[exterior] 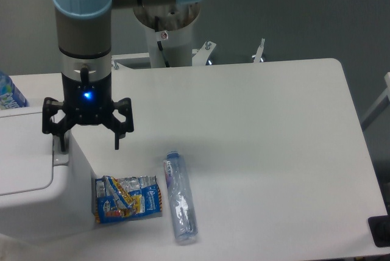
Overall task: Open the trash can
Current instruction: 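Press the gripper fingers against the trash can lid edge to tip it open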
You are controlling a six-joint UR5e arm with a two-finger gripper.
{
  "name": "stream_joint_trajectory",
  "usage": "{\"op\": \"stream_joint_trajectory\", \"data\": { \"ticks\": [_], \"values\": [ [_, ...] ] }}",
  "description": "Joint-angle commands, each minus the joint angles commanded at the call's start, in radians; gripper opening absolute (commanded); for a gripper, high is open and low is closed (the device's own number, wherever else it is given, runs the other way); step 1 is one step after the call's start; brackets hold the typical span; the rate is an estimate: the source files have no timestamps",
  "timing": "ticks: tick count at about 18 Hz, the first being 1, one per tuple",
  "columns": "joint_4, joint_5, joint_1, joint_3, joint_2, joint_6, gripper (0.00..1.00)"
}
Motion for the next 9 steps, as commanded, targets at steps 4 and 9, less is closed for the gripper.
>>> {"op": "stream_joint_trajectory", "data": {
  "ticks": [4, 9],
  "values": [
    [0.0, 0.002, 0.0, -0.002, 0.0, -0.002, 1.0],
    [0.0, 0.002, 0.0, 0.005, 0.0, -0.002, 1.0]
  ]
}}
